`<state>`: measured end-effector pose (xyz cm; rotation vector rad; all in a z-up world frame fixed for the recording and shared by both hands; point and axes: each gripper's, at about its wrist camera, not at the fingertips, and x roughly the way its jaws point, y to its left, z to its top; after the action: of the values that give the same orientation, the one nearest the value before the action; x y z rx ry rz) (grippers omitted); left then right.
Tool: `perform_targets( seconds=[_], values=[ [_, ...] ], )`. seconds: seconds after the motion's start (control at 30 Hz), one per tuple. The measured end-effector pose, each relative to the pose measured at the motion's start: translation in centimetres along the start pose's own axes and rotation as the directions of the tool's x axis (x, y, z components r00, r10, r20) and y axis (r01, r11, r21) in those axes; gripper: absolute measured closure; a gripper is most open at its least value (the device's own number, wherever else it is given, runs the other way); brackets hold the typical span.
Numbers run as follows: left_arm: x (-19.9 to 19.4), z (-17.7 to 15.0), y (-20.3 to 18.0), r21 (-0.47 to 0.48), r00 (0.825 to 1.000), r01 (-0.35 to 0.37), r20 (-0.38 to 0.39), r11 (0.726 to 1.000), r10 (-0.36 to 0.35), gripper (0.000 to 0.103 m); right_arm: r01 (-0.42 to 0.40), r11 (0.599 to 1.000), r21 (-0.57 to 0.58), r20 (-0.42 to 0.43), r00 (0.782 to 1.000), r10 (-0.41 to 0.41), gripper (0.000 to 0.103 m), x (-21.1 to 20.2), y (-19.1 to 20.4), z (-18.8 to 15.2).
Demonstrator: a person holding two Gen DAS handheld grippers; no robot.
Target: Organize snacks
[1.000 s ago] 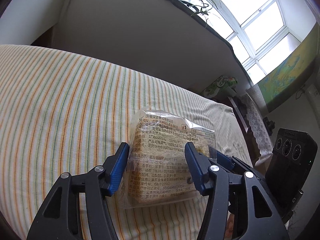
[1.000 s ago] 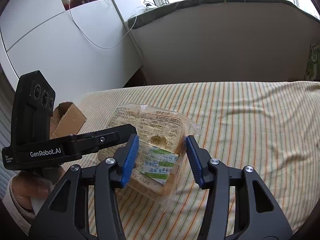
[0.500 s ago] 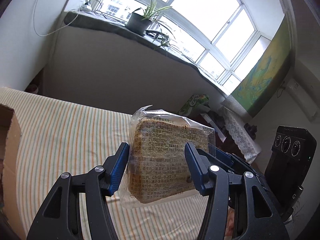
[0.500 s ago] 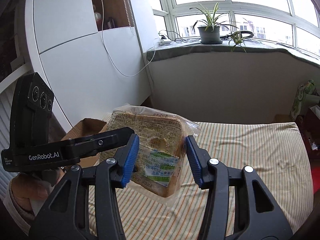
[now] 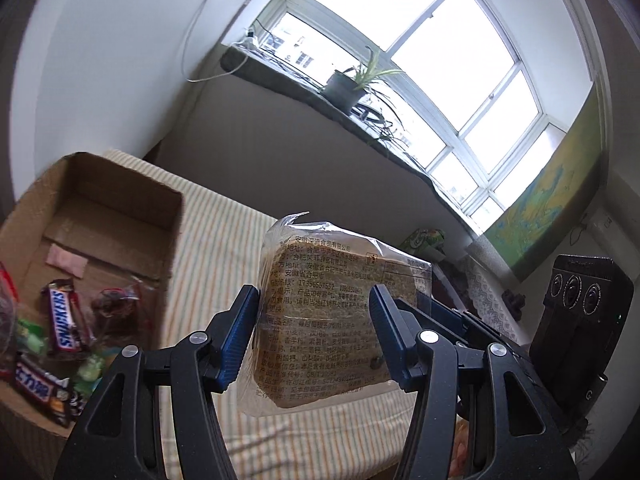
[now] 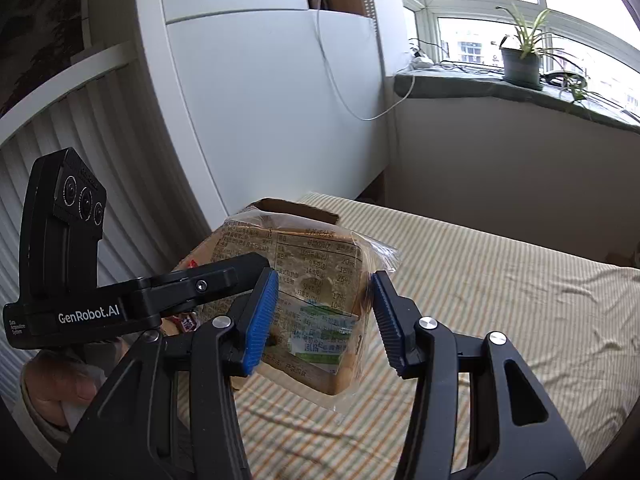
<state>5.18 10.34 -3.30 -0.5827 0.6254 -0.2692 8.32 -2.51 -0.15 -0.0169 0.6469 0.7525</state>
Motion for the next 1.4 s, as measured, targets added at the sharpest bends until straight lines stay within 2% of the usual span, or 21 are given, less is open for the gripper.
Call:
perform_targets(
  seconds=[0.17, 0.27, 0.5, 0.67, 0.73, 0.77, 0.8, 0.83, 0.87, 0.9, 0.93, 1.03, 1.13, 1.17, 1.23, 1.4],
  values=[
    [-4.0, 0.8, 5.0, -0.068, 0.994, -0.087, 0.055, 0.994, 0.091, 0.048, -0.084, 0.995, -0.058, -0.025, 0.996, 0.083, 0.053, 4.0, 4.3, 1.6],
    [-5.6, 1.6, 6.5, -0.081, 0.988, -0.123, 0.083, 0.989, 0.13, 0.048, -0.109, 0.991, -0.079, -0.026, 0.994, 0.107, 0.053, 5.2, 5.6, 2.6],
    [-5.9, 3.6, 7.6, -0.076, 0.98, -0.153, 0.116, 0.985, 0.161, 0.048, -0.128, 0.987, -0.092, -0.039, 0.991, 0.125, 0.053, 6.7, 6.0, 3.6],
    [-6.2, 3.0, 9.4, -0.083, 0.98, -0.165, 0.098, 0.983, 0.172, 0.048, -0.143, 0.987, -0.076, -0.079, 0.987, 0.137, 0.053, 8.5, 5.1, 2.8],
    [-5.8, 2.7, 9.9, -0.087, 0.978, -0.185, 0.077, 0.979, 0.192, 0.043, -0.096, 0.991, -0.091, -0.102, 0.991, 0.087, 0.051, 9.8, 5.1, 2.2],
    [-5.7, 2.4, 9.9, -0.084, 0.973, -0.215, 0.07, 0.973, 0.221, 0.04, -0.05, 0.993, -0.105, -0.096, 0.995, 0.04, 0.04, 10.0, 4.9, 1.7],
    [-5.6, 2.0, 10.2, -0.078, 0.961, -0.26, 0.072, 0.963, 0.265, 0.027, -0.023, 0.994, -0.108, -0.087, 0.996, 0.013, 0.022, 9.8, 4.7, 1.3],
    [-5.8, 1.5, 10.4, -0.076, 0.946, -0.308, 0.083, 0.948, 0.314, 0.018, -0.018, 0.995, -0.099, -0.079, 0.997, 0.01, 0.014, 9.7, 4.4, 0.6],
    [-5.9, 1.0, 10.7, -0.084, 0.929, -0.351, 0.091, 0.933, 0.358, 0.018, -0.023, 0.996, -0.085, -0.068, 0.998, 0.017, 0.006, 9.4, 4.2, 0.1],
    [-6.0, 0.6, 11.1, -0.099, 0.916, -0.384, 0.086, 0.918, 0.392, 0.018, -0.024, 0.997, -0.078, -0.058, 0.998, 0.019, 0.003, 9.1, 4.1, -0.3],
    [-6.1, 0.3, 11.5, -0.113, 0.91, -0.398, 0.077, 0.91, 0.407, 0.018, -0.016, 0.996, -0.083, -0.05, 0.999, 0.012, 0.0, 8.9, 4.1, -0.6],
    [-6.2, -0.2, 11.8, -0.116, 0.901, -0.424, 0.05, 0.898, 0.432, 0.018, 0.029, 0.992, -0.126, -0.032, 0.999, -0.033, 0.0, 8.2, 4.3, -0.8],
    [-6.8, -0.4, 11.2, -0.093, 0.882, -0.458, 0.077, 0.884, 0.465, 0.016, 0.068, 0.987, -0.146, 0.001, 0.998, -0.069, 0.0, 7.2, 4.8, -0.8],
    [-6.9, -0.4, 11.2, -0.089, 0.882, -0.457, 0.087, 0.885, 0.464, 0.015, 0.084, 0.985, -0.15, 0.017, 0.996, -0.083, 0.0, 7.0, 4.9, -0.8],
    [-7.4, -0.4, 11.0, -0.094, 0.886, -0.442, 0.108, 0.892, 0.451, 0.0, 0.092, 0.985, -0.149, 0.044, 0.995, -0.086, 0.0, 6.5, 5.1, -0.7],
    [-8.2, -0.6, 10.4, -0.104, 0.88, -0.434, 0.164, 0.895, 0.446, 0.0, 0.113, 0.985, -0.13, 0.06, 0.993, -0.106, 0.0, 5.3, 5.0, -1.1]
  ],
)
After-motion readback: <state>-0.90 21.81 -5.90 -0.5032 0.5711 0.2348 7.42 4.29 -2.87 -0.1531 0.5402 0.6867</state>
